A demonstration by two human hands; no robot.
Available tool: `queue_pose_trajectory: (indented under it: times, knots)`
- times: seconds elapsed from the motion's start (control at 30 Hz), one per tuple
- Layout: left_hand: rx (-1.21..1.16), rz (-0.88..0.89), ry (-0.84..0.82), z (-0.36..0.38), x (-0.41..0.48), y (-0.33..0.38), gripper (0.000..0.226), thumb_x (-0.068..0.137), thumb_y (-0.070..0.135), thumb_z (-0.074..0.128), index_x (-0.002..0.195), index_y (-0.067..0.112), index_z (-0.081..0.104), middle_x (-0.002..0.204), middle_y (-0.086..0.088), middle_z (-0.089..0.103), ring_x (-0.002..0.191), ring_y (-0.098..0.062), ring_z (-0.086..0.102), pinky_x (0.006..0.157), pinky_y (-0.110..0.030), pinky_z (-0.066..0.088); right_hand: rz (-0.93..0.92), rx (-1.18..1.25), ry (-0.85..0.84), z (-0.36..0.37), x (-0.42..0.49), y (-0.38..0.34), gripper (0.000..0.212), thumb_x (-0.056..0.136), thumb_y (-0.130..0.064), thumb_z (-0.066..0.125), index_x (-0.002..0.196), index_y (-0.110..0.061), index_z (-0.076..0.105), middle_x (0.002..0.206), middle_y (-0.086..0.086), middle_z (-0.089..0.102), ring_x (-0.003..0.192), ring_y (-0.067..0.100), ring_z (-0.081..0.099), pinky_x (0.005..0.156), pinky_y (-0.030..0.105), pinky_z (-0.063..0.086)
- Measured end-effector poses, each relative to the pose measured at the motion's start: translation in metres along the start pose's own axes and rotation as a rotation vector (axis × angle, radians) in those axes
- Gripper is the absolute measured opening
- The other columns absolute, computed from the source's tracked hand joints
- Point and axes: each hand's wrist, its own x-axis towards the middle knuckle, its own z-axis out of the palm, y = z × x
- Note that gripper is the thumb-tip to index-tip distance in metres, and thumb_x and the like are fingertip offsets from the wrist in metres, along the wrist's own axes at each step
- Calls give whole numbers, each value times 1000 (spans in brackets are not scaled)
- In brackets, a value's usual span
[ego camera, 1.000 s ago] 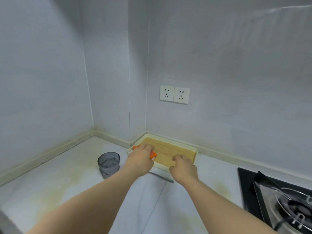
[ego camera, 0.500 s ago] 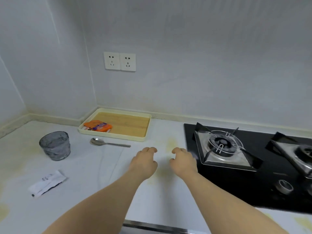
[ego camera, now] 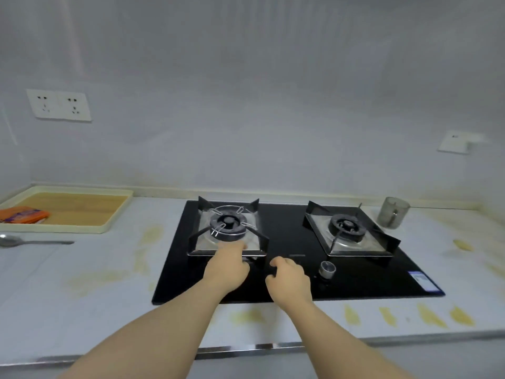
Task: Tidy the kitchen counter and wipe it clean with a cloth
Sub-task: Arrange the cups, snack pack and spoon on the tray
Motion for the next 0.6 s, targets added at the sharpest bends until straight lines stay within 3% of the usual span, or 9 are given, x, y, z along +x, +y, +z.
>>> queue_pose_trajectory:
  times: [0.17,0.47,0.6]
  knots:
    - [10,120,-64,45,17,84,49,88,12,47,136,19,43,139,-2,45,125,-22,45,100,-36,42,140,11,77,-45,2,83,39,92,-20,43,132,-19,46,136,0,47,124,23,44,97,33,37]
    - [-89,254,-145,105,75,178,36,92,9,44,126,18,50,128,-6,51,108,-22,55,92,-35,48,362,35,120,-90,28,186,43,93,-21,43,136,-20,42,141,2,43,126,23,43,99,34,36]
    - [-93,324,-200,129,112,216,43,92,11,43,133,21,47,135,-3,48,114,-24,54,94,-35,46,439,57,165,-110,55,220,43,92,-19,42,135,-18,44,140,4,45,125,24,45,100,35,39]
